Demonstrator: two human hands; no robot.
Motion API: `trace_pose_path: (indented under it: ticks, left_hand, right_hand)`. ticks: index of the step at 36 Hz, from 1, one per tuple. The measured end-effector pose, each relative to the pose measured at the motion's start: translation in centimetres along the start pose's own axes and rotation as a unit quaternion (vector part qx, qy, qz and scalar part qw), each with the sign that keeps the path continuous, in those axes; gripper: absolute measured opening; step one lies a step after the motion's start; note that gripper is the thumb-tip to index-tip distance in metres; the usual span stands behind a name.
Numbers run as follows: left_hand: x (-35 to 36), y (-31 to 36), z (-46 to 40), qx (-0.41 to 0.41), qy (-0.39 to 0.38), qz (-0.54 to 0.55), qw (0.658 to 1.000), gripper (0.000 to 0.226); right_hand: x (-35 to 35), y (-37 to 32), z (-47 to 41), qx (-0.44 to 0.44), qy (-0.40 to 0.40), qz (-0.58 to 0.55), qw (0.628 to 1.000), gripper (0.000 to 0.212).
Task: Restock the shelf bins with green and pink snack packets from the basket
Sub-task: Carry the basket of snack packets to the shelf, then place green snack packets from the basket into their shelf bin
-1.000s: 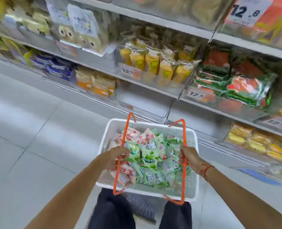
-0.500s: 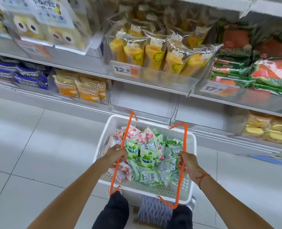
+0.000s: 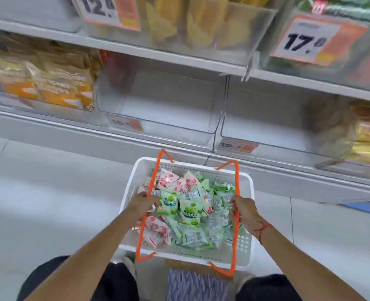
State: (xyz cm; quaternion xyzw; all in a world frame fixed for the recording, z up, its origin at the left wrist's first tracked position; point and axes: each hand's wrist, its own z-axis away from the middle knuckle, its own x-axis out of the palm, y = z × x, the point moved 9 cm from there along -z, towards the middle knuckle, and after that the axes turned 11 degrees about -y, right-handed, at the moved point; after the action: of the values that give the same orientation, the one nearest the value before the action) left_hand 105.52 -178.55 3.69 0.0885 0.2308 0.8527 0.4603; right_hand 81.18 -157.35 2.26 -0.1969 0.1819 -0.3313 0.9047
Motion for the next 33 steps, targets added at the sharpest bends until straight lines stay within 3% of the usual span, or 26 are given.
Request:
trace_pose_path:
  ticks: [4, 7, 10, 13, 18, 22, 26, 30, 33]
  left_hand:
    - [0.0, -0.4, -2.7, 0.06, 0.119, -0.031, 0.991, 0.041]
    - [-2.5, -0.9, -3.9, 0.063, 0.229, -0.063, 0.969, 0.05]
    - [-5.4, -2.2, -4.7, 0.066, 0.299, -0.12, 0.944, 0.047]
    - [-7.2, -3.0, -6.9, 0.046, 0.337, -0.237, 0.91, 0.029]
    - [-6.9, -4.2, -12.4, 0.007, 0.343, -0.256, 0.904, 0.044]
    - [-5.7, -5.7, -15.8, 0.006, 0.329, -0.222, 0.918, 0.071]
    - [-5.1, -6.3, -17.2, -0.022, 0.348, -0.378, 0.858, 0.086]
    - [-3.5, -6.7, -16.0, -0.043, 0.355, -0.502, 0.788, 0.079]
    - [-0.2, -5.1, -16.1, 0.043, 0.313, -0.529, 0.788, 0.073]
  right_hand:
    - [-1.9, 1.0, -2.7, -0.043, 0.044, -0.013, 0.998, 0.025]
    - [-4.0, 1.2, -4.0, -0.081, 0.082, 0.024, 0.993, 0.028]
    - [-6.3, 1.4, -5.5, -0.119, 0.101, 0.078, 0.985, 0.027]
    - [-8.2, 1.4, -8.2, -0.139, 0.126, 0.169, 0.968, 0.026]
    - [-8.7, 2.2, -13.3, -0.126, 0.149, 0.302, 0.933, 0.033]
    - [-8.1, 3.9, -16.5, -0.105, 0.149, 0.365, 0.913, 0.06]
    - [-7.3, 6.5, -17.7, -0.062, 0.144, 0.443, 0.883, 0.084]
    - [-7.2, 6.9, -16.7, -0.011, 0.23, 0.59, 0.774, 0.085]
    - [-7.0, 5.7, -16.3, 0.026, 0.229, 0.602, 0.764, 0.088]
